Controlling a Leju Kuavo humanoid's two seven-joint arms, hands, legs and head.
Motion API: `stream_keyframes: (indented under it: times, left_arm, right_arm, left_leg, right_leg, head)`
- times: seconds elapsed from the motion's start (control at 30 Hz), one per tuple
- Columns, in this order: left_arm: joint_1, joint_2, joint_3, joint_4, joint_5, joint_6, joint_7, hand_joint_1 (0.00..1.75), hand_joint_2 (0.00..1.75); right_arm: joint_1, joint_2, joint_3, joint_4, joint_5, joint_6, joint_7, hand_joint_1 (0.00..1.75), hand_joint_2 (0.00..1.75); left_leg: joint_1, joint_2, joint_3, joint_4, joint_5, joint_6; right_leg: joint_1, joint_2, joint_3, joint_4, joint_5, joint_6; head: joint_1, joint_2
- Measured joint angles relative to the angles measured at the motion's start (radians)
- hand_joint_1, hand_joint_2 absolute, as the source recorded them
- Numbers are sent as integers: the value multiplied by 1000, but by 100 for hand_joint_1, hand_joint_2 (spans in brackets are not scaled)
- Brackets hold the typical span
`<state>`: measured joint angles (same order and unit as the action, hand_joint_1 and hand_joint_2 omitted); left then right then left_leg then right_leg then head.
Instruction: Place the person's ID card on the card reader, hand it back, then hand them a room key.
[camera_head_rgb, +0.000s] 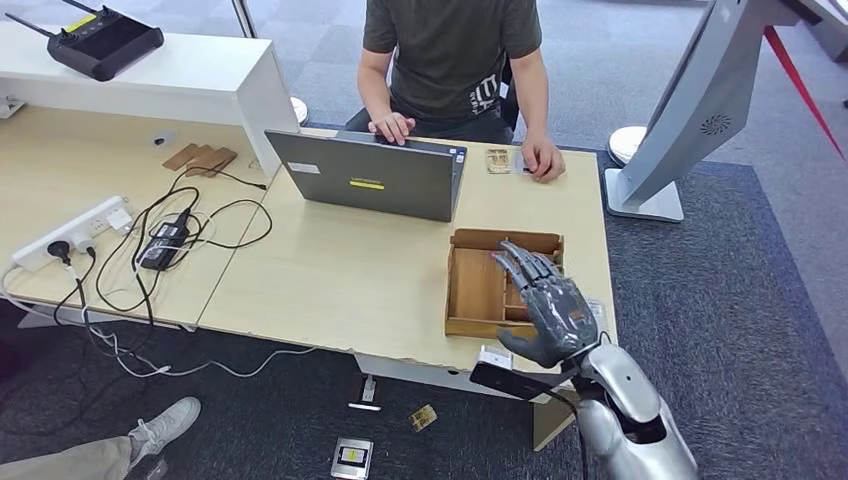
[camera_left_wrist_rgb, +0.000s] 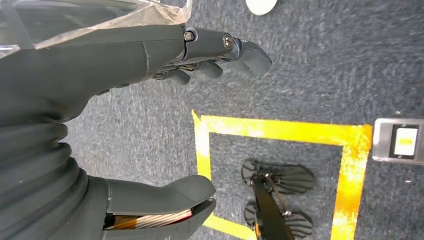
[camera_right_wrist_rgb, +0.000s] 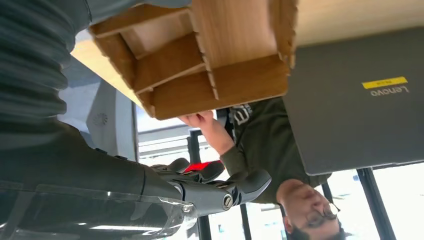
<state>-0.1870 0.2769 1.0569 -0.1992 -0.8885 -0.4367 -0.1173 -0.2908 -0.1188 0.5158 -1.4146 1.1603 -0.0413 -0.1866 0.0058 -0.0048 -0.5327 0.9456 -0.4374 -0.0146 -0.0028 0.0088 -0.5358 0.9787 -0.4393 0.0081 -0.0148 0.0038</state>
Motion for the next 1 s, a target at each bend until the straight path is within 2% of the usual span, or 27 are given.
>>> stream_keyframes:
  times: [0.23,0.5,0.73,1.0]
  left_arm:
    - [-64,19,-2,-1,-17,-6,25,0,175]
    - [-46,40,0,0,7,-4,20,0,175]
    - [-8,52,9,0,22,-3,8,0,175]
    - [14,60,17,0,23,-3,0,0,175]
  right_arm:
    - [-61,98,36,185,42,-92,-8,0,175]
    - [-110,158,46,356,49,-162,-16,0,175]
    - [-112,144,44,372,34,-134,-31,0,175]
    - [-90,72,19,283,36,-69,-25,0,175]
  left_leg:
    - [1,0,0,0,0,-1]
    - [1,0,-1,0,0,-1]
    - [1,0,0,0,0,-1]
    - [1,0,0,0,0,-1]
  right_leg:
    - [2,0,0,1,0,-1]
    - [2,0,0,0,0,-1]
    - [1,0,-1,-1,0,-1]
    - [1,0,0,-1,0,-1]
  head:
    - [0,0]
    - [0,0]
    - [0,0]
    - [0,0]
